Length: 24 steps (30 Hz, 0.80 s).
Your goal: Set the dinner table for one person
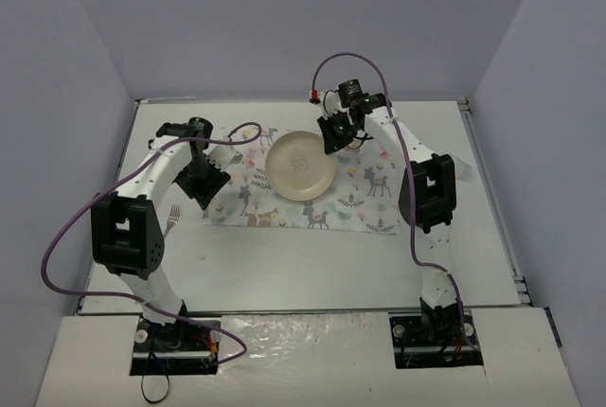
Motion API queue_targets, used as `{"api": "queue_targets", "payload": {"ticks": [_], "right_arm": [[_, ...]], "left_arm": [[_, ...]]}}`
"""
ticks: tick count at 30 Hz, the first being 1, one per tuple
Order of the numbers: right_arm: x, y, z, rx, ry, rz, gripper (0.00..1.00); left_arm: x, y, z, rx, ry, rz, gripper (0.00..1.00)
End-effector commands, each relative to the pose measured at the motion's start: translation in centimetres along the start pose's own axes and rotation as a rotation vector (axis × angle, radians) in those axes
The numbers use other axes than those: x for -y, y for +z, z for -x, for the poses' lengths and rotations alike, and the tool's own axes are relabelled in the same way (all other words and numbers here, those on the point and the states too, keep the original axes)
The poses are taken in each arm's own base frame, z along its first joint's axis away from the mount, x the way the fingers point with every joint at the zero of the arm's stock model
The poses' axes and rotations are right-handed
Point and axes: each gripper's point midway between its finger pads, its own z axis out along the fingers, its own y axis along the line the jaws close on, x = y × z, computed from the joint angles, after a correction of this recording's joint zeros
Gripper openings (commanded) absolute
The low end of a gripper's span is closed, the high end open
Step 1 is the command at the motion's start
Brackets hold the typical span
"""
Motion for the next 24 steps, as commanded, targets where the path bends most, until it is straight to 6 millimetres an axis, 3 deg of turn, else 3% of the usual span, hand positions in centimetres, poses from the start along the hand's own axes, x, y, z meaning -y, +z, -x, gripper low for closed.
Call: {"api": "queue_targets", "payload": {"ticks": [1, 11, 12, 14, 17, 21, 24], "right_arm": [[0.5, -1.2, 1.4, 0.04, -0.024, -0.052, 0.0], [1.8, 0.0, 0.2, -0.007, -0.019, -0.112, 0.04], [1.9, 0.1, 0.1, -0.013, -0.021, -0.116, 0.1], [2.0, 0.3, -0.3, -0.026, -0.026, -0.131, 0.35], [2.1, 0.6, -0.4, -0.037, -0.035, -0.148, 0.8], [2.2, 0.1, 0.4, -0.024, -0.056, -0.177, 0.93], [2.7, -1.4, 1.7, 0.005, -0.078, -0.222, 0.95]], "left_arm": [[-0.4, -2.4, 0.6, 0.062, 0.024, 0.055, 0.46], [-2.4, -5.6, 3.2, 0.156, 0.019, 0.137, 0.46], [-2.6, -6.0, 3.6, 0.169, 0.02, 0.145, 0.46], [-2.9, -6.4, 4.0, 0.18, 0.021, 0.154, 0.46], [-3.4, -7.3, 4.7, 0.205, 0.02, 0.174, 0.46], [-3.7, -7.8, 5.4, 0.23, 0.02, 0.184, 0.46], [-4.0, -8.2, 6.0, 0.247, 0.017, 0.194, 0.47]]}}
